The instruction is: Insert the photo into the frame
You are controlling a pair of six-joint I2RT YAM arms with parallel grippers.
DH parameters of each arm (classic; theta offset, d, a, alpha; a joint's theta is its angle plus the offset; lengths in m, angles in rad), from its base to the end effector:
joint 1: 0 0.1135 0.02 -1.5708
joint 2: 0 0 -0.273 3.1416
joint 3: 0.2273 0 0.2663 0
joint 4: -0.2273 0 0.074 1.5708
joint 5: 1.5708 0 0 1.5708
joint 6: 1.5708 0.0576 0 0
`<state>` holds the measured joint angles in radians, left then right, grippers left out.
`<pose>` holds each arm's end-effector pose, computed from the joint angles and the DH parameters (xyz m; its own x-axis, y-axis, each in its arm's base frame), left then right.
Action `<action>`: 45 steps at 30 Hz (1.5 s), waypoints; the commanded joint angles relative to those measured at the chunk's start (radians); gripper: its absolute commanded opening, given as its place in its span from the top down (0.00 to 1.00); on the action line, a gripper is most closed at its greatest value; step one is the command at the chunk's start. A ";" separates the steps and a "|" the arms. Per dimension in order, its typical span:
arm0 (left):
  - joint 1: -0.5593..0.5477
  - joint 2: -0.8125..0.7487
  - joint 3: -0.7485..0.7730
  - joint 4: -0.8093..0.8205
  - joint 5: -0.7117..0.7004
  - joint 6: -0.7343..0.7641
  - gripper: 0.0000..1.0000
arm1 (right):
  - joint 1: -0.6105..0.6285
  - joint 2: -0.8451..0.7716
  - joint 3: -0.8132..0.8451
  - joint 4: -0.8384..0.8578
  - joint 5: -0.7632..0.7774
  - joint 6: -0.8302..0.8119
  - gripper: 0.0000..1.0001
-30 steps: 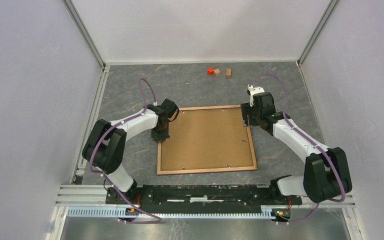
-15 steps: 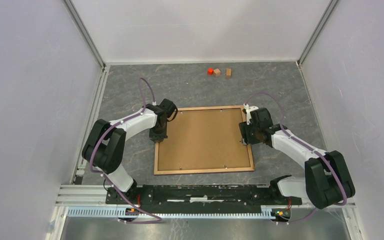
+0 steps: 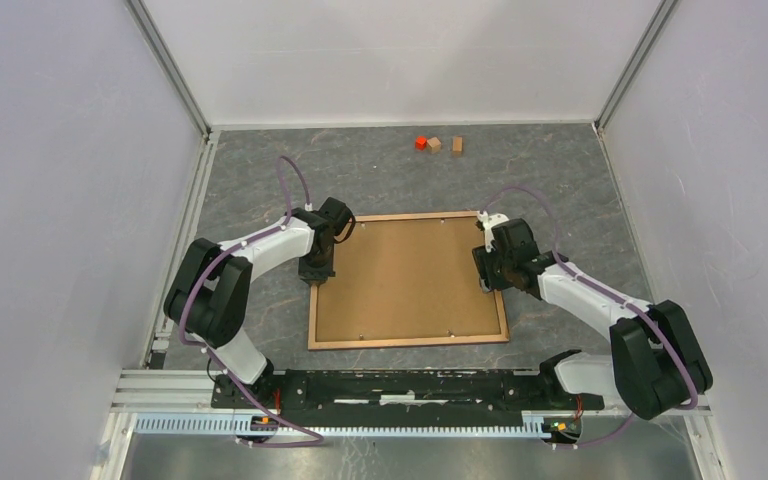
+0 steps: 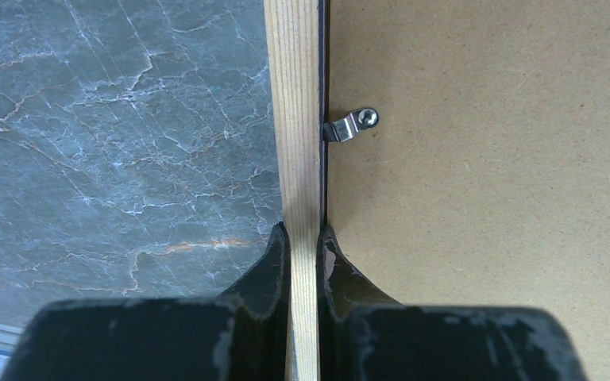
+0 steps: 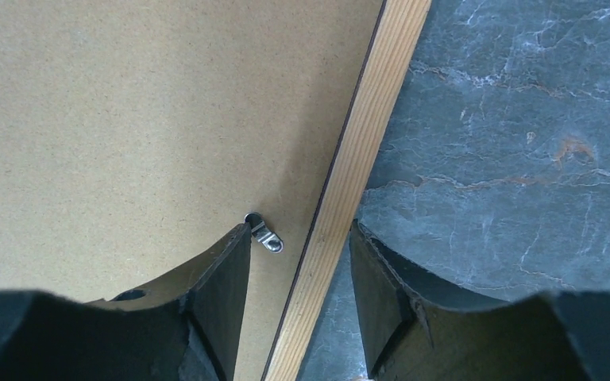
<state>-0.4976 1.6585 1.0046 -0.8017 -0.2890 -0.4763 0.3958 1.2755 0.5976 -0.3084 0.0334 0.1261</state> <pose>0.2725 -0.1293 0.1469 -0.9723 0.0280 -0.2319 -0.0192 0.9798 0.1989 0.2341 0.0957 0.1490 -0.8097 -0.2021 -0.5509 -0.2686 0.9623 0.0418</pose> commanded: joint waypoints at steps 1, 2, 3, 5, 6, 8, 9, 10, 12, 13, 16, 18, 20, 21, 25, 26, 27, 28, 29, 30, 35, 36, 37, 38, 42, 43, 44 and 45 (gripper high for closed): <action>0.003 -0.015 -0.001 -0.016 -0.053 0.068 0.98 | 0.024 0.009 -0.005 0.003 0.058 -0.006 0.46; 0.003 -0.015 -0.002 -0.016 -0.052 0.068 0.98 | 0.026 0.008 -0.007 0.000 0.065 -0.006 0.46; 0.002 -0.016 -0.001 -0.015 -0.051 0.069 0.98 | 0.029 0.010 -0.008 -0.001 0.071 -0.005 0.47; 0.002 -0.015 -0.001 -0.014 -0.049 0.070 0.98 | 0.036 0.016 -0.012 0.000 0.085 -0.005 0.48; 0.002 -0.015 -0.001 -0.014 -0.049 0.069 0.98 | 0.037 0.020 -0.014 0.000 0.093 -0.006 0.49; 0.001 -0.017 -0.001 -0.014 -0.046 0.068 0.98 | 0.042 0.032 -0.019 0.007 0.106 -0.002 0.50; 0.002 -0.018 -0.003 -0.014 -0.045 0.068 0.98 | 0.045 0.036 -0.020 0.009 0.112 0.001 0.51; 0.003 -0.018 -0.003 -0.015 -0.046 0.067 0.98 | 0.051 0.041 -0.022 0.011 0.118 0.005 0.52; 0.002 -0.020 -0.004 -0.014 -0.044 0.067 0.98 | 0.060 0.046 -0.028 0.019 0.138 0.022 0.52; 0.002 -0.020 -0.005 -0.014 -0.042 0.065 0.98 | 0.065 0.050 -0.032 0.023 0.147 0.030 0.52; 0.002 -0.021 -0.008 -0.010 -0.034 0.061 0.98 | 0.079 0.054 -0.044 0.018 0.195 0.071 0.55; 0.002 -0.022 -0.009 -0.008 -0.028 0.057 0.98 | 0.086 0.056 -0.048 0.002 0.237 0.107 0.59; 0.002 -0.021 -0.011 -0.007 -0.024 0.054 0.98 | 0.091 0.056 -0.051 -0.012 0.255 0.147 0.61; 0.002 -0.020 -0.009 -0.005 -0.024 0.053 0.98 | 0.092 0.056 -0.054 -0.017 0.255 0.163 0.65; 0.002 -0.024 -0.011 -0.002 -0.017 0.052 0.98 | 0.119 0.064 -0.064 -0.026 0.226 0.238 0.81; 0.002 -0.025 -0.012 -0.001 -0.016 0.051 0.98 | 0.130 0.072 -0.064 -0.032 0.220 0.259 0.81; 0.003 -0.024 -0.012 0.001 -0.015 0.049 0.98 | 0.137 0.079 -0.064 -0.037 0.215 0.281 0.82; 0.002 -0.025 -0.012 0.002 -0.012 0.047 0.98 | 0.143 0.086 -0.069 -0.043 0.213 0.308 0.86; 0.001 -0.027 -0.013 0.002 -0.010 0.045 0.98 | 0.147 0.090 -0.070 -0.053 0.225 0.347 0.92; 0.002 -0.027 -0.014 0.003 -0.009 0.044 0.98 | 0.151 0.095 -0.073 -0.066 0.242 0.384 0.99; 0.002 -0.035 -0.017 0.010 0.001 0.030 0.98 | 0.180 0.154 -0.048 -0.164 0.307 0.547 1.00; 0.002 -0.036 -0.017 0.012 0.004 0.027 0.98 | 0.187 0.161 -0.046 -0.173 0.310 0.569 1.00; 0.002 -0.036 -0.018 0.013 0.008 0.025 0.98 | 0.194 0.163 -0.047 -0.180 0.316 0.589 1.00; 0.002 -0.038 -0.018 0.015 0.011 0.023 0.98 | 0.200 0.158 -0.053 -0.175 0.311 0.604 1.00; 0.002 -0.047 -0.022 0.016 0.016 0.021 0.98 | 0.207 0.160 -0.036 -0.159 0.291 0.563 0.86; 0.001 -0.050 -0.025 0.018 0.017 0.021 0.98 | 0.207 0.164 -0.027 -0.171 0.296 0.559 0.78; 0.002 -0.052 -0.027 0.019 0.017 0.019 0.98 | 0.207 0.170 -0.015 -0.184 0.298 0.556 0.72; 0.001 -0.056 -0.030 0.020 0.016 0.019 0.98 | 0.206 0.174 -0.007 -0.196 0.297 0.553 0.67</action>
<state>-0.4946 1.6463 0.9882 -0.7834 -0.2787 -0.4767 0.5770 1.3724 0.6193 -0.3389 0.4808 0.6209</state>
